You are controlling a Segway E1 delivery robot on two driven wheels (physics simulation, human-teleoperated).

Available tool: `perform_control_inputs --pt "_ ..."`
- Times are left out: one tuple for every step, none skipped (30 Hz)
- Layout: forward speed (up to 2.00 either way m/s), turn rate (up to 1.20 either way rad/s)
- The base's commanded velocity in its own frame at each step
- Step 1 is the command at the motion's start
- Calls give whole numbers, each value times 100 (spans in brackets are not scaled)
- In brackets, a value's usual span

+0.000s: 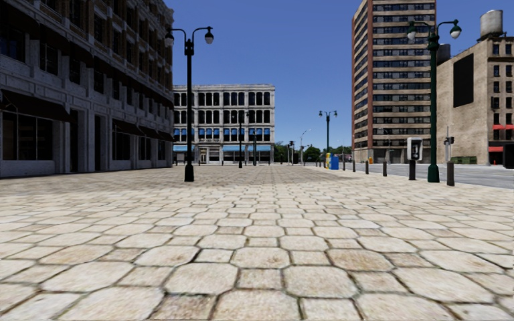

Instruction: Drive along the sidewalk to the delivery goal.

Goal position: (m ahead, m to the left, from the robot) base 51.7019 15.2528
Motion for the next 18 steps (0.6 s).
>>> perform_control_inputs --pt "200 0" --pt "200 0" --pt "200 0" --pt "200 0" --pt "200 0" --pt "200 0" --pt "200 0" --pt "200 0" --pt "200 0" --pt "200 0" --pt "200 0" --pt "200 0" --pt "200 0" --pt "200 -12" --pt "200 -86" --pt "200 -86" --pt "200 -107" --pt "200 -108"
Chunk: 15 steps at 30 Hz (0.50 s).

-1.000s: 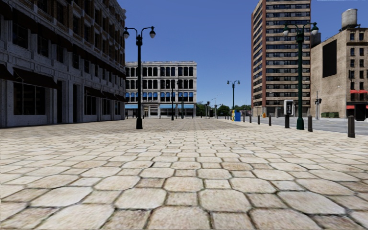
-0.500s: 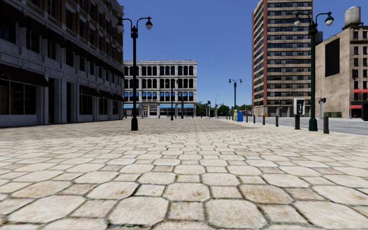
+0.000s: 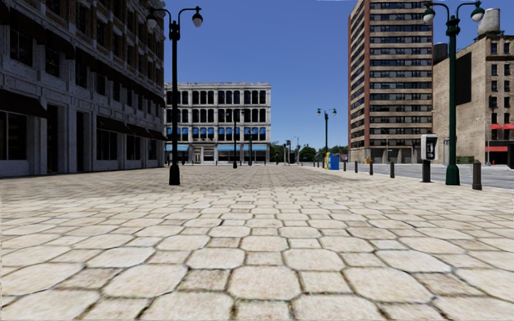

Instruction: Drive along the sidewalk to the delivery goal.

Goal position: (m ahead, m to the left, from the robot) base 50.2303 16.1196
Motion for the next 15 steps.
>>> perform_control_inputs --pt "200 -1" --pt "200 0" --pt "200 0" --pt "200 0" --pt "200 0" --pt "200 0" --pt "200 0" --pt "200 0" --pt "200 0" --pt "200 0" --pt "200 0" --pt "200 0" --pt "200 0" --pt "200 0" --pt "200 0"
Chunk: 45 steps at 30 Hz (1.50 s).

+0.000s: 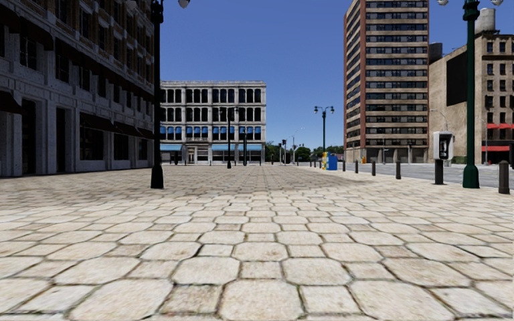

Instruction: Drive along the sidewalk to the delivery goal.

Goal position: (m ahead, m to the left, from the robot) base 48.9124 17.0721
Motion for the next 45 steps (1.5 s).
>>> perform_control_inputs --pt "200 0" --pt "200 0" --pt "200 0" --pt "200 0" --pt "200 0" --pt "200 0" --pt "200 0" --pt "200 0" --pt "200 0" --pt "200 0" --pt "200 0" --pt "200 0" --pt "200 -1" --pt "200 -52" --pt "200 -98" --pt "200 -120" --pt "200 -119" --pt "200 -16" --pt "200 -16" --pt "200 -4" --pt "200 0" --pt "200 0" --pt "200 0" --pt "200 0" --pt "200 0" --pt "200 0" --pt "200 0" --pt "200 0" --pt "200 0" --pt "200 0" --pt "200 0" --pt "200 0" --pt "200 0" --pt "200 0" --pt "200 0" --pt "200 0" --pt "200 -1" --pt "200 -78" --pt "200 -100" --pt "200 -113" --pt "200 -105" --pt "200 -105" --pt "200 0" --pt "200 0" --pt "200 0"
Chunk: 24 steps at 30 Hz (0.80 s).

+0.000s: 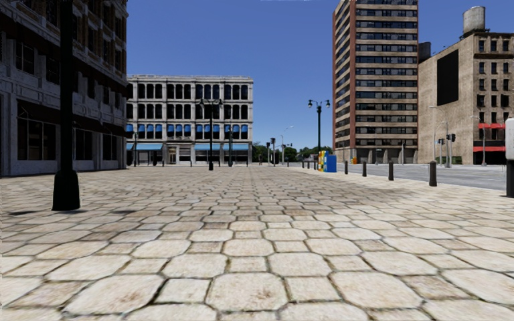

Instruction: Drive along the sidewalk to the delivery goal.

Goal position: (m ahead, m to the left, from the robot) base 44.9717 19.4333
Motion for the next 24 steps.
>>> perform_control_inputs --pt "200 0" --pt "200 0" --pt "200 0" --pt "200 0" --pt "200 0" --pt "200 0" --pt "200 0" --pt "200 0" --pt "200 0" --pt "200 0" --pt "200 0" --pt "200 0" --pt "200 0" --pt "200 0" --pt "200 0" --pt "200 0" --pt "200 0" --pt "200 0" --pt "200 0" --pt "200 0" --pt "200 0" --pt "200 0" --pt "200 0" --pt "200 0"
